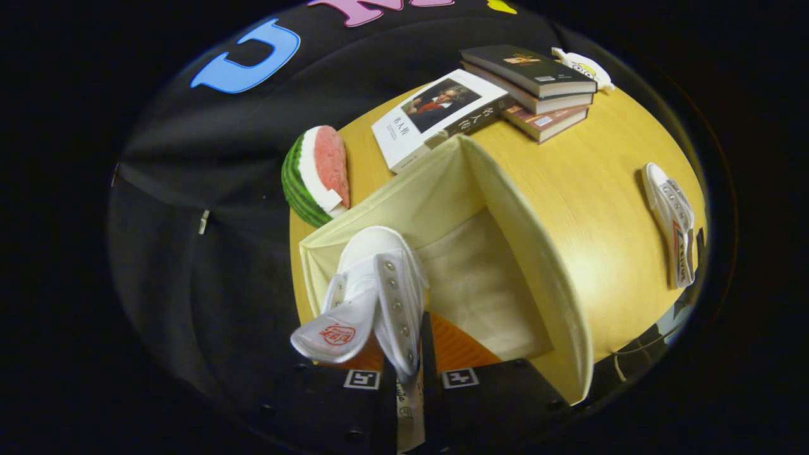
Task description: Open the storage box then place both shoes into the box .Put the left shoe in first, then the right shoe, with the right side of both shoes facing outward in a uniform manner.
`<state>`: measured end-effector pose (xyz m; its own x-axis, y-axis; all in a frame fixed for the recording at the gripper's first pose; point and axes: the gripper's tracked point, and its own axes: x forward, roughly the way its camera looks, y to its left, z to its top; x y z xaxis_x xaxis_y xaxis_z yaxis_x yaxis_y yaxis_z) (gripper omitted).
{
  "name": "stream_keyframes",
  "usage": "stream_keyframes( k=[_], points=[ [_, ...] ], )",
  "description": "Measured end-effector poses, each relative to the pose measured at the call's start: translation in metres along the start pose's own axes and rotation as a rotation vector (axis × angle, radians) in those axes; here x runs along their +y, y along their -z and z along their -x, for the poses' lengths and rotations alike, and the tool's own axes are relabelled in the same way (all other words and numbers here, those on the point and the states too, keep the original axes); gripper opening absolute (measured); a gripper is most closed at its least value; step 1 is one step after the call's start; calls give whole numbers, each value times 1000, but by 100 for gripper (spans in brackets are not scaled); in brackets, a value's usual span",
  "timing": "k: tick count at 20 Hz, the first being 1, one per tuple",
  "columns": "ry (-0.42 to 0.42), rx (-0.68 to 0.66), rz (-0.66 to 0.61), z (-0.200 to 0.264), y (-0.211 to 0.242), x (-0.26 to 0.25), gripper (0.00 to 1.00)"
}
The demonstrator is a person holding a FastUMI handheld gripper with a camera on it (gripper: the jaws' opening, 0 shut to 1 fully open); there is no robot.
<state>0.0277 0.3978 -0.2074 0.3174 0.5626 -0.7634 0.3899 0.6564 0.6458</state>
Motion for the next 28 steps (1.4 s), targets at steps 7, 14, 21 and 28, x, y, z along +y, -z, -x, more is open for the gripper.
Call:
stream_keyframes(
  k=[7,14,21,28],
  points=[
    [-118,67,61,24,12,15,99],
    [-200,-21,134,120,-19,-3,99],
    [-87,-408,252,211,-110,-111,99],
    [143,-524,386,234,-135,-271,99]
  ],
)
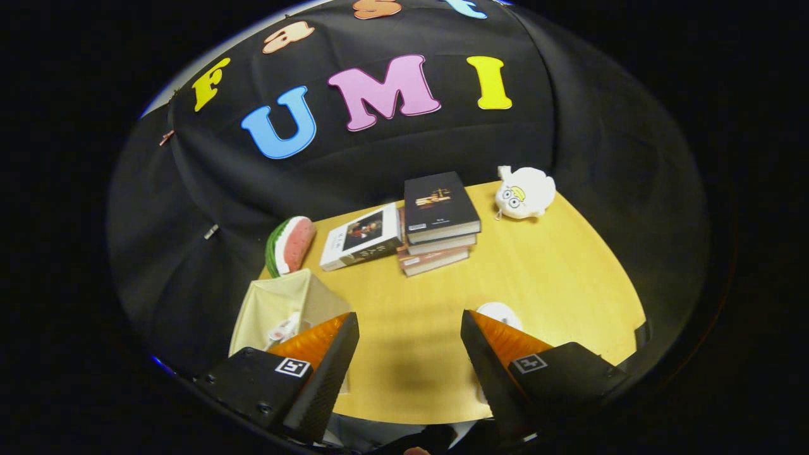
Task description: Open the storage box then place both shoes into the box .Put the left shoe in first, then the right shoe, with the right side of both shoes facing outward in a uniform manner.
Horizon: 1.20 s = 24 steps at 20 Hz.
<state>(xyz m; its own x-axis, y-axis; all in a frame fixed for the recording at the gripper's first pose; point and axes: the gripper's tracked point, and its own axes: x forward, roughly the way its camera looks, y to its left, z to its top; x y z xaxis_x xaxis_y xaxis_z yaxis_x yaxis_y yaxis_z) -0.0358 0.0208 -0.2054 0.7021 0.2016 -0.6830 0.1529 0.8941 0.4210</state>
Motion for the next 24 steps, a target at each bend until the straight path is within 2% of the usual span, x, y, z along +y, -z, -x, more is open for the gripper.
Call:
stream_keyframes(
  k=[6,13,15,18,20,23,24],
  points=[
    [83,115,123,-9,54,-89,99],
    [131,301,203,-41,135,-136,99],
    [160,329,203,-56,149,-149,99],
    [188,317,137,-83,147,-159,96],
    [202,278,125,-101,136,-160,86],
    [148,254,64,-125,130,-146,76],
    [135,268,29,-130,133,-141,59]
  ],
)
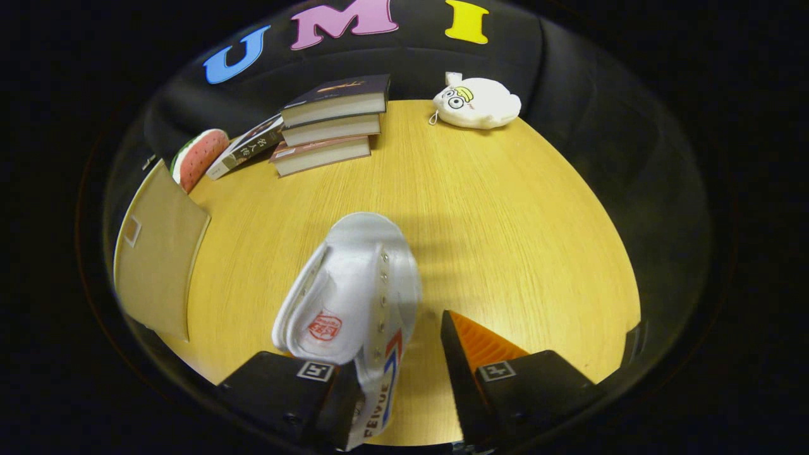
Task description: Open the storage box then place both shoes into the box .Put the left shoe in first, then the right shoe, with the right side of both shoes facing outward in a uniform manner.
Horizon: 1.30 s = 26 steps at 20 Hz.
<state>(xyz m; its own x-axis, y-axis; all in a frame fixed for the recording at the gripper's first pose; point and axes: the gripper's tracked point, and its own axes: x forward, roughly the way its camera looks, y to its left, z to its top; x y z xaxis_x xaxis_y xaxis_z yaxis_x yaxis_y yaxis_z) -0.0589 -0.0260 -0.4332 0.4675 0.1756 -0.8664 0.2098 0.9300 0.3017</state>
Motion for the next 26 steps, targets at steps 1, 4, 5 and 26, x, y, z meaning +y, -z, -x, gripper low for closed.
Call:
stream_keyframes(
  k=[1,4,5,26],
  points=[
    [-1,0,-18,1,-1,-1,42],
    [43,37,-33,6,-1,-8,34],
    [51,47,-40,5,-1,-10,13],
    [-307,51,-132,145,-99,220,6]
  ],
)
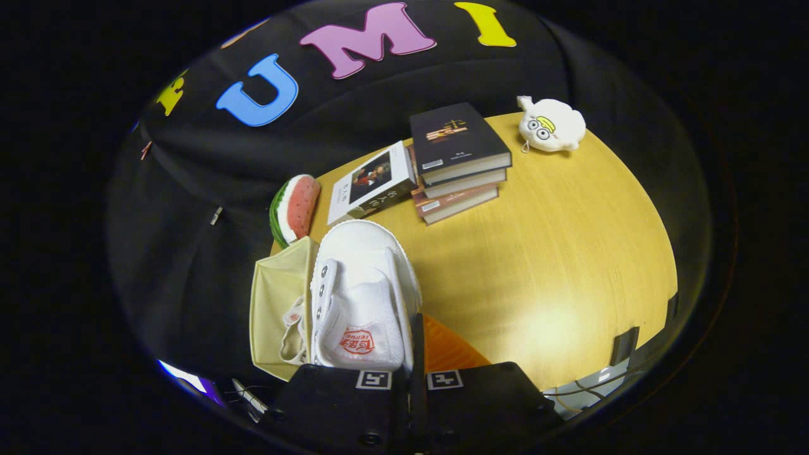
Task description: Open the storage box then place both shoes into the box .Put the left shoe in first, then the right shoe, with the right side of both shoes facing outward in a uniform manner.
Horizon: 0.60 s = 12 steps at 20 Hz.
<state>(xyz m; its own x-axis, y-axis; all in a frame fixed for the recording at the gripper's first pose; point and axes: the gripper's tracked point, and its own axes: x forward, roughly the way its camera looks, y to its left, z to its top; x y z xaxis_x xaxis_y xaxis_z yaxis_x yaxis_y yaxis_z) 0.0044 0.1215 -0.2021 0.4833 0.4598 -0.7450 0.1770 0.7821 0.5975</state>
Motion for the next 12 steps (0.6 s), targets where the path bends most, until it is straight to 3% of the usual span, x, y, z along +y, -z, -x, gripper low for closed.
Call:
stream_keyframes(
  k=[8,12],
  points=[
    [-59,62,33,-33,13,109,6],
    [-25,90,66,-54,24,134,6]
  ],
)
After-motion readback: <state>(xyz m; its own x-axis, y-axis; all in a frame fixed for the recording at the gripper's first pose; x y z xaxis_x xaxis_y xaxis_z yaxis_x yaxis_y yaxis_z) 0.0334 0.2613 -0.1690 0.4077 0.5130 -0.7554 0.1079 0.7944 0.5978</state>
